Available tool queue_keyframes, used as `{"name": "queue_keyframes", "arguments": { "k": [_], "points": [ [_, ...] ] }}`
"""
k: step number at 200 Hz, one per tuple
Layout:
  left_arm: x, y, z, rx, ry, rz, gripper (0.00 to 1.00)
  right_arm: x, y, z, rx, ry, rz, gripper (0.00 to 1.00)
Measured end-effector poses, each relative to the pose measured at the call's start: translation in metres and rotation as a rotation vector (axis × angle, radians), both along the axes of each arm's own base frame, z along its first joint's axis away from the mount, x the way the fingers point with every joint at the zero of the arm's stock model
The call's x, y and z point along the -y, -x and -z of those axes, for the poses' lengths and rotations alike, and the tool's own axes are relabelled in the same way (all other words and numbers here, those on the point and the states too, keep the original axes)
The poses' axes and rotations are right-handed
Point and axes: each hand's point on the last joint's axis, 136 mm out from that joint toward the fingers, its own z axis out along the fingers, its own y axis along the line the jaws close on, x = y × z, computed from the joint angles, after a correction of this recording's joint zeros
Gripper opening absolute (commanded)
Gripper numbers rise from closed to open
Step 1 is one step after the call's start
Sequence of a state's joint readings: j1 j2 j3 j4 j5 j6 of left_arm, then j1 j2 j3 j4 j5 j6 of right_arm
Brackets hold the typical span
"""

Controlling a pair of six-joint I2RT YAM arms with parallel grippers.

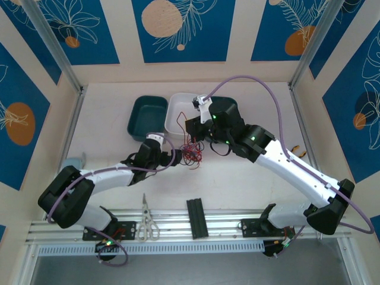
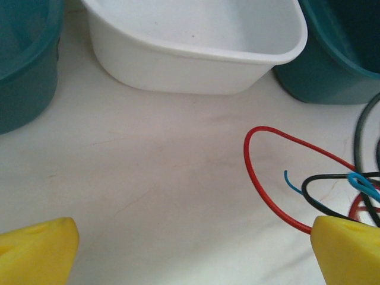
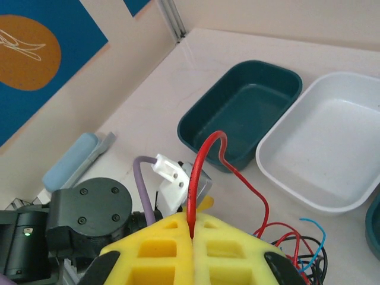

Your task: Untangle the cables

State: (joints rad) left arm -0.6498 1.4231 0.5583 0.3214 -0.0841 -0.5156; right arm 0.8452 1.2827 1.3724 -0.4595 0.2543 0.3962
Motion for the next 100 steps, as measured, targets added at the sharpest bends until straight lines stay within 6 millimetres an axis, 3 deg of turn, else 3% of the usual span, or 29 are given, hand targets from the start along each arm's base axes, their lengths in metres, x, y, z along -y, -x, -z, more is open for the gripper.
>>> {"name": "queue_keyframes", "arguments": {
  "k": [42,100],
  "points": [
    [-0.004,0.007,-0.008,0.035,0.004,0.018,0.88,0.000,-0.004,-0.015,0.031,-0.012,0.008,0.00],
    [-0.024,0.013,-0.093,0.264,0.078,-0.020,0.85,-0.006,-0.012,0.004,0.003,0.030,0.023,0.00]
  ]
}}
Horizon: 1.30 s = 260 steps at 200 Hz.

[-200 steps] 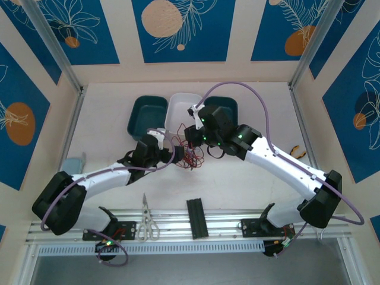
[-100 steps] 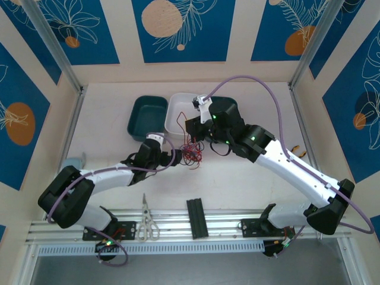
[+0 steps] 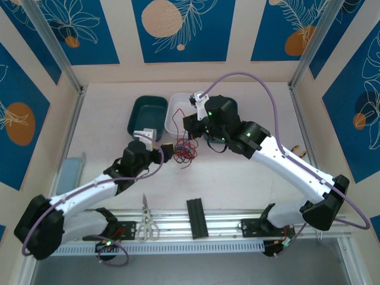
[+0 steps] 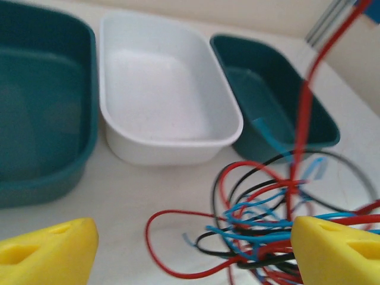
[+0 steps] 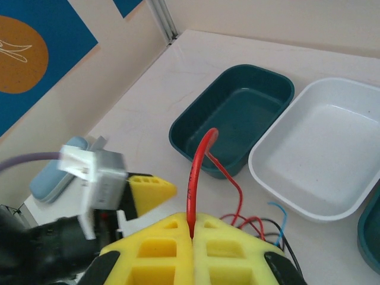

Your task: Untangle the cables

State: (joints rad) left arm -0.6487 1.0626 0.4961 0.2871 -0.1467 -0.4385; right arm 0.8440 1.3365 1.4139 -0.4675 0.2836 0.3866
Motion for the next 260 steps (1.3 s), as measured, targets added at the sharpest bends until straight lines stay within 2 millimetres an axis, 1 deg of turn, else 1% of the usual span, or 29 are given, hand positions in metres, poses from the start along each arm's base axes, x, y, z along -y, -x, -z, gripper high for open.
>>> {"name": "queue_keyframes", "arguments": {
  "k": [10,21,41,64,87,125,149,158,163,169,206,218,241,260],
  "points": [
    [-0.004,0.004,-0.009,0.035,-0.005,0.005,0.86,0.000,0.000,0.001,-0.004,-0.001,0.002,0.00],
    [-0.004,0.008,-0.015,0.066,-0.012,0.029,0.86,0.000,-0.001,0.001,-0.007,-0.003,0.005,0.00],
    [0.004,0.020,-0.021,0.125,-0.022,0.125,0.85,0.002,-0.003,0.001,-0.012,-0.007,0.012,0.00],
    [0.018,0.032,-0.021,0.165,-0.031,0.245,0.83,0.002,-0.003,0.001,-0.019,-0.016,0.015,0.00],
    [0.029,0.038,-0.019,0.185,-0.045,0.327,0.84,0.002,-0.003,0.001,-0.027,-0.025,0.011,0.00],
    [0.047,0.042,-0.011,0.192,-0.056,0.408,0.93,0.000,-0.002,0.001,-0.037,-0.034,0.006,0.00],
    [0.060,0.041,-0.014,0.208,-0.054,0.445,0.94,-0.001,-0.001,0.001,-0.045,-0.041,-0.001,0.00],
    [0.064,0.040,-0.015,0.212,-0.053,0.452,0.92,-0.002,0.000,0.001,-0.048,-0.045,-0.003,0.00],
    [0.066,0.038,-0.015,0.213,-0.054,0.453,0.90,-0.002,0.000,0.001,-0.049,-0.046,-0.005,0.00],
    [0.067,0.037,-0.015,0.212,-0.058,0.450,0.85,-0.002,0.000,0.001,-0.050,-0.047,-0.006,0.00],
    [0.067,0.027,-0.007,0.184,-0.081,0.410,0.40,-0.006,0.001,0.003,-0.060,-0.052,-0.021,0.00],
    [0.066,0.025,-0.006,0.178,-0.081,0.402,0.27,-0.006,0.002,0.003,-0.061,-0.053,-0.025,0.00],
    [0.065,0.024,-0.005,0.179,-0.095,0.396,0.13,-0.007,0.002,0.003,-0.062,-0.053,-0.027,0.00],
    [0.063,0.024,-0.001,0.167,-0.103,0.388,0.04,-0.005,0.001,0.003,-0.060,-0.049,-0.020,0.00]
  ]
}}
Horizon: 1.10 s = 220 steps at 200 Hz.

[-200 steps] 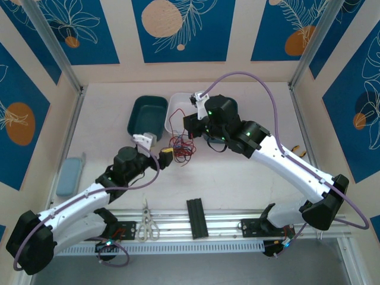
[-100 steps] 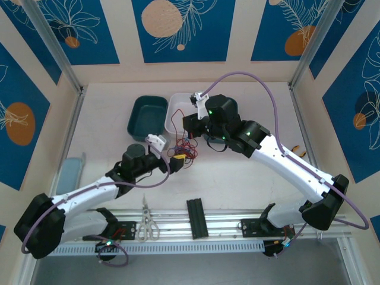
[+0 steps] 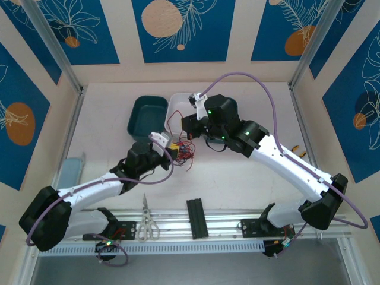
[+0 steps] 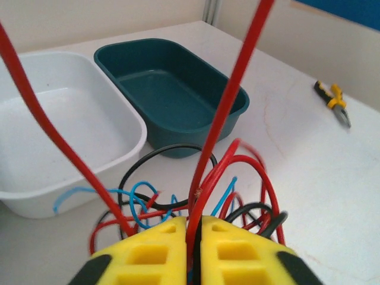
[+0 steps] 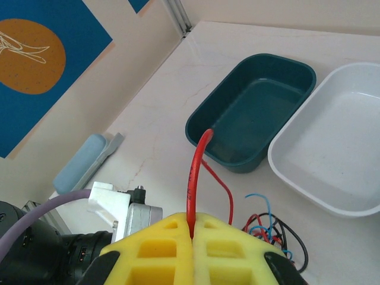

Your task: Untangle the cables

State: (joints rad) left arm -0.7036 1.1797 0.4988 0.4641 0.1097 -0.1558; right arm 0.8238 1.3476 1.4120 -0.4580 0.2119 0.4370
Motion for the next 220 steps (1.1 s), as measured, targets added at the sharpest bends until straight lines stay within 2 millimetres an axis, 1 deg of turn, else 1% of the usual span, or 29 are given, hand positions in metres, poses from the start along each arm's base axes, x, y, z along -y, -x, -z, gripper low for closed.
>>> {"name": "queue_keyframes", "arguments": {
  "k": [18,35,55,70,85,125,145,181,190,220],
  "points": [
    [-0.003,-0.001,0.005,-0.010,-0.015,-0.018,0.03,0.004,-0.003,0.002,0.006,0.017,0.020,0.00],
    [-0.011,0.000,0.013,-0.020,-0.034,-0.046,0.03,0.011,-0.006,0.004,0.012,0.042,0.052,0.00],
    [-0.021,0.003,0.023,-0.035,-0.057,-0.083,0.02,0.024,-0.010,0.006,0.020,0.078,0.098,0.00],
    [-0.030,0.003,0.030,-0.050,-0.073,-0.120,0.01,0.037,-0.011,0.002,0.038,0.094,0.136,0.00],
    [-0.038,0.003,0.038,-0.065,-0.091,-0.159,0.00,0.051,-0.011,-0.009,0.065,0.093,0.177,0.00],
    [-0.061,0.001,0.060,-0.116,-0.144,-0.271,0.00,0.086,-0.008,-0.035,0.120,0.070,0.269,0.00],
    [-0.071,-0.004,0.067,-0.144,-0.157,-0.335,0.00,0.100,-0.006,-0.042,0.132,0.067,0.302,0.00],
    [-0.090,-0.009,0.087,-0.211,-0.187,-0.424,0.00,0.125,-0.005,-0.055,0.146,0.063,0.362,0.00],
    [-0.093,-0.009,0.092,-0.223,-0.198,-0.436,0.00,0.129,-0.005,-0.061,0.153,0.057,0.373,0.00],
    [-0.101,-0.009,0.106,-0.262,-0.234,-0.473,0.00,0.143,0.001,-0.095,0.214,0.011,0.396,0.00]
  ]
}}
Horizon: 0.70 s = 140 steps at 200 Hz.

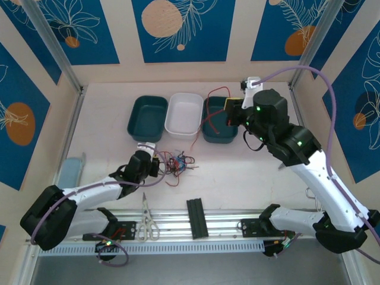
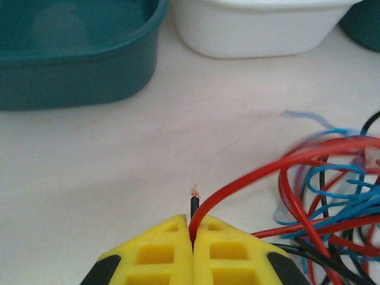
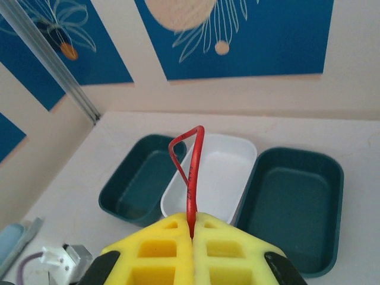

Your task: Untangle the cables

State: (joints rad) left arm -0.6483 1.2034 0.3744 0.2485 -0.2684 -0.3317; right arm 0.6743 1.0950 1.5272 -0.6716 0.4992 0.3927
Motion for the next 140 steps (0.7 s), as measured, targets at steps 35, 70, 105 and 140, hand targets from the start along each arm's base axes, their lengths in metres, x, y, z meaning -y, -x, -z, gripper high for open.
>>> {"name": "queue_keyframes", "arguments": {
  "k": [35,70,105,140],
  "points": [
    [-0.006,0.000,0.014,-0.042,-0.014,-0.031,0.00,0.019,0.011,-0.038,0.088,-0.038,0.022,0.00],
    [-0.007,0.000,0.014,-0.046,-0.008,-0.038,0.00,0.034,0.009,-0.055,0.118,-0.045,0.060,0.00],
    [-0.006,-0.001,0.011,-0.037,0.000,-0.039,0.00,0.039,-0.018,-0.038,0.062,-0.016,0.101,0.00],
    [-0.005,-0.002,0.001,-0.013,0.019,-0.038,0.00,0.042,-0.055,-0.008,-0.034,-0.002,0.114,0.00]
  ]
}}
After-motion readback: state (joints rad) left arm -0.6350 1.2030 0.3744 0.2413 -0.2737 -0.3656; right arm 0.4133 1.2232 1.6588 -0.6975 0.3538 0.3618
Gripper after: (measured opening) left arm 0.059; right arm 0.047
